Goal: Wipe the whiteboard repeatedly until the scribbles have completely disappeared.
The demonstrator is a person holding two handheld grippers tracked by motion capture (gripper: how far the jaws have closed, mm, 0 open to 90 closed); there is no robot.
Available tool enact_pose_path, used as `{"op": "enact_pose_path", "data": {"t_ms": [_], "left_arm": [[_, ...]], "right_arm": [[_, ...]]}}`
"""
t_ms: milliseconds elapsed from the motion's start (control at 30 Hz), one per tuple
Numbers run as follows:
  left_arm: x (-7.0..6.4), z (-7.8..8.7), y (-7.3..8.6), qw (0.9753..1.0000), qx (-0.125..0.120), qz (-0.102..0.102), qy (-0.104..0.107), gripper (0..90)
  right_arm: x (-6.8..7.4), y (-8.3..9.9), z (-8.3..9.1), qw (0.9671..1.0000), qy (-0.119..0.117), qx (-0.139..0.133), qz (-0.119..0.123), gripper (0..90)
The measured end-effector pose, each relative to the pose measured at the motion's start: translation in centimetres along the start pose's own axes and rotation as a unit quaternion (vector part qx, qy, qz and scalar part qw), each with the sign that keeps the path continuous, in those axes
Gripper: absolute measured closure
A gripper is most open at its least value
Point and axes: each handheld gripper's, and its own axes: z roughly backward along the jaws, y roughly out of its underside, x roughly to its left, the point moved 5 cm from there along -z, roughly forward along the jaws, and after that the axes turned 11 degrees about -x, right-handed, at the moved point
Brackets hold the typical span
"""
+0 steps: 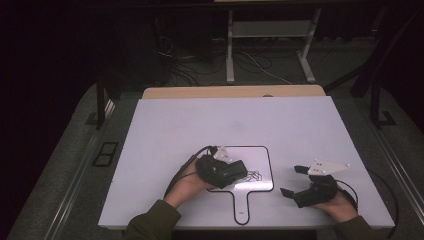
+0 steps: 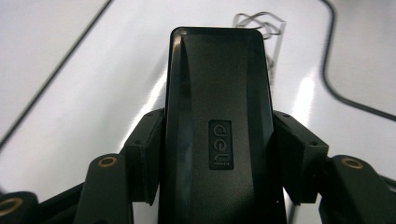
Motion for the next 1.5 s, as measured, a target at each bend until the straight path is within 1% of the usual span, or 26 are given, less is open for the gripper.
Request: {"op": "enact_pose_path", "data": {"t_ms": [167,200,267,367,467,633,700,733,767,833,900,1033,1100,1133,1167,1200,1233,1267,1367,1500], "left_arm": [[-1.4,-0.4,-0.4,0.9998,0.001,-0.012,0.017,38.8],[-1.6,-0.5,-0.5,0.9997,0.002,-0.016,0.017,38.8],[-1.5,-0.6,-0.5,0.9997,0.003,-0.016,0.017,38.8],[-0.9,-0.7,-0.6,0.9999,0.002,-0.010,0.011,38.8],[0.0,-0.6,-0.6,1.0000,0.003,-0.008,-0.002,38.8],[2.0,-0.2,-0.2,0.9995,0.002,0.012,-0.029,38.8],[2.3,-0.1,-0.1,0.9993,-0.001,0.021,-0.031,38.8],[2.4,0.0,-0.1,0.9993,-0.001,0.022,-0.030,38.8],[2.3,-0.1,-0.1,0.9993,-0.001,0.021,-0.031,38.8],[1.9,-0.2,-0.2,0.9996,0.001,0.016,-0.024,38.8],[1.2,-0.3,-0.4,0.9998,0.003,0.009,-0.017,38.8],[-0.5,-0.7,-0.6,1.0000,0.004,-0.008,0.002,38.8],[-1.3,-0.9,-0.7,0.9999,0.003,-0.010,0.006,38.8],[-1.4,-0.9,-0.8,0.9998,0.004,-0.017,0.010,38.8],[-1.5,-0.9,-0.8,0.9998,0.004,-0.017,0.008,38.8],[-1.4,-0.9,-0.8,0.9998,0.006,-0.019,0.009,38.8],[-1.2,-0.9,-0.8,0.9998,0.004,-0.015,0.010,38.8],[-1.0,-0.9,-0.8,0.9999,0.003,-0.010,0.005,38.8],[0.1,-0.7,-0.7,0.9999,0.006,-0.010,-0.011,38.8],[1.8,-0.1,-0.2,0.9995,0.005,0.010,-0.030,38.8]], "right_arm": [[0.0,0.0,0.0,1.0000,0.000,-0.001,0.000,1.8],[0.0,0.0,0.0,1.0000,0.000,0.000,0.000,1.8],[0.0,0.0,0.0,1.0000,0.000,0.000,0.000,1.8],[0.0,0.0,0.0,1.0000,0.000,0.000,0.000,1.8],[0.0,0.0,0.0,1.0000,0.000,0.000,0.000,1.8],[0.0,0.0,0.0,1.0000,0.000,0.000,0.000,1.8],[0.0,0.0,0.0,1.0000,0.000,0.000,0.000,1.8],[0.0,0.0,0.0,1.0000,0.000,0.000,0.000,1.8],[0.0,0.0,0.0,1.0000,-0.001,0.000,0.001,1.8],[0.0,0.0,0.0,1.0000,-0.001,0.000,0.001,1.8],[0.0,0.0,0.0,1.0000,0.000,0.000,0.000,1.8],[0.0,0.0,0.0,1.0000,0.000,0.000,0.001,1.8],[0.0,0.0,0.0,1.0000,0.000,0.000,0.001,1.8],[0.0,0.0,0.0,1.0000,0.000,0.000,0.001,1.8],[0.0,0.0,0.0,1.0000,0.000,0.000,0.001,1.8],[0.0,0.0,0.0,1.0000,0.000,0.000,0.001,1.8],[0.0,0.0,0.0,1.0000,0.000,0.000,0.001,1.8],[0.0,0.0,0.0,1.0000,0.000,0.001,0.001,1.8],[0.0,0.0,0.0,1.0000,0.000,0.000,0.001,1.8],[0.0,0.0,0.0,1.0000,0.000,0.000,0.001,1.8]]}}
